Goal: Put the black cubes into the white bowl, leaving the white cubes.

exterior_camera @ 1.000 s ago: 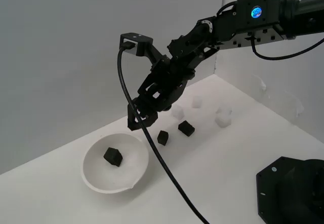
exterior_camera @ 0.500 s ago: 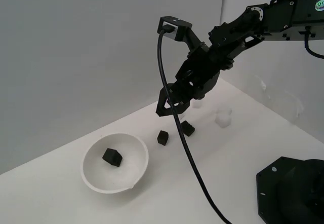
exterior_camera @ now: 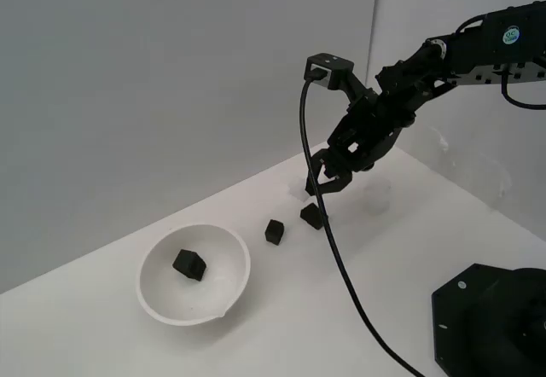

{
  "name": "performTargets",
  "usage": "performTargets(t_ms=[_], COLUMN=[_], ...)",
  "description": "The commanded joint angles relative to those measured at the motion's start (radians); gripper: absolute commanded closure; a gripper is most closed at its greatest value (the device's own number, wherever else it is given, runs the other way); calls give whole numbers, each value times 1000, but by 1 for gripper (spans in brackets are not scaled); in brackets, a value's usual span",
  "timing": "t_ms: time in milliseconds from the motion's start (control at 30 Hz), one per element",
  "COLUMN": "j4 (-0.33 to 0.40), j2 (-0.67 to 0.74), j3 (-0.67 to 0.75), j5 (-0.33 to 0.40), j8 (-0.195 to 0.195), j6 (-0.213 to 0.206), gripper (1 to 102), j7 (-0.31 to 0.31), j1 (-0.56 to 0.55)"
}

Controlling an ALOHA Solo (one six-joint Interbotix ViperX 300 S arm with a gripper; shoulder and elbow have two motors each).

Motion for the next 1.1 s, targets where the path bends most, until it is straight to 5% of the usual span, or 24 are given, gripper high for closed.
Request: performTargets(t_ms=[0,200,433,1067], j4=[-3,-3,-5,-37], j2=[-9,-98,-192,-339], j3=[-3,-92,-183,-334], j5=[-9,-9,-9,-44], j8=[20,26,67,87], j6=[-9,-9,-20,-34], gripper=[31,13,12,4], j7=[-8,-23,-81,-149], j1=[2,2,2,-37])
